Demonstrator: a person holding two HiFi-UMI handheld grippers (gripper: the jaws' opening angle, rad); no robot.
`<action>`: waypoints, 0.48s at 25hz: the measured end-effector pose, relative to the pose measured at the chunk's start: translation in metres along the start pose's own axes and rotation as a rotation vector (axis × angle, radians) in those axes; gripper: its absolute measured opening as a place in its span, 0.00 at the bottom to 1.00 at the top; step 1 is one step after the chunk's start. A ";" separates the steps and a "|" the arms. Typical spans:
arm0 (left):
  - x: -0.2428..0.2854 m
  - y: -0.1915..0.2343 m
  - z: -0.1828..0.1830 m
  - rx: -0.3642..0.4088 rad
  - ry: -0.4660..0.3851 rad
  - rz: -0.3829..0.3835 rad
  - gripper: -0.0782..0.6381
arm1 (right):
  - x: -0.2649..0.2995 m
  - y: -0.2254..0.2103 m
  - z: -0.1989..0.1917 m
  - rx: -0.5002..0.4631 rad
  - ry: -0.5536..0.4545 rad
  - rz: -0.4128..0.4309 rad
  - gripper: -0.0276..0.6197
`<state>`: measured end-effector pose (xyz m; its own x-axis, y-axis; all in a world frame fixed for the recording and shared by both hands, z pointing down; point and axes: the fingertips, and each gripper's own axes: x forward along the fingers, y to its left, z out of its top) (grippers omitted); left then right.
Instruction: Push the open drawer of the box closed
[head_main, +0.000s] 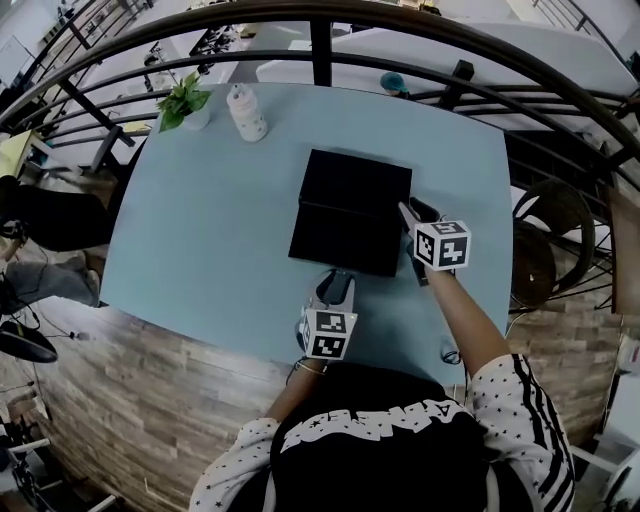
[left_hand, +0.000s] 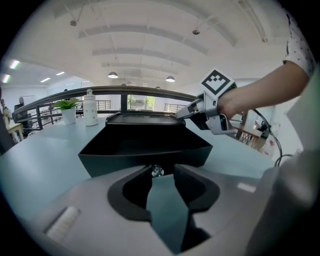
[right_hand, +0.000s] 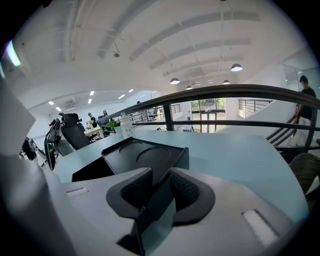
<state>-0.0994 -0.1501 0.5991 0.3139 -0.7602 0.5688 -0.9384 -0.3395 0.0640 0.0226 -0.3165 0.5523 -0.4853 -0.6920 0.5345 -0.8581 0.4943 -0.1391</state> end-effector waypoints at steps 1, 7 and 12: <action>0.001 -0.002 -0.001 -0.001 0.002 -0.001 0.11 | 0.001 -0.001 -0.001 -0.004 0.007 -0.004 0.19; 0.006 0.003 0.000 -0.005 0.008 0.010 0.11 | 0.006 -0.005 -0.001 0.044 0.014 -0.013 0.21; 0.007 0.008 0.000 0.003 0.010 0.019 0.11 | 0.007 -0.004 -0.001 0.070 0.006 -0.015 0.20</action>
<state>-0.1050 -0.1586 0.6036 0.2941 -0.7608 0.5785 -0.9439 -0.3264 0.0506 0.0229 -0.3224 0.5576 -0.4716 -0.6956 0.5419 -0.8749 0.4458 -0.1892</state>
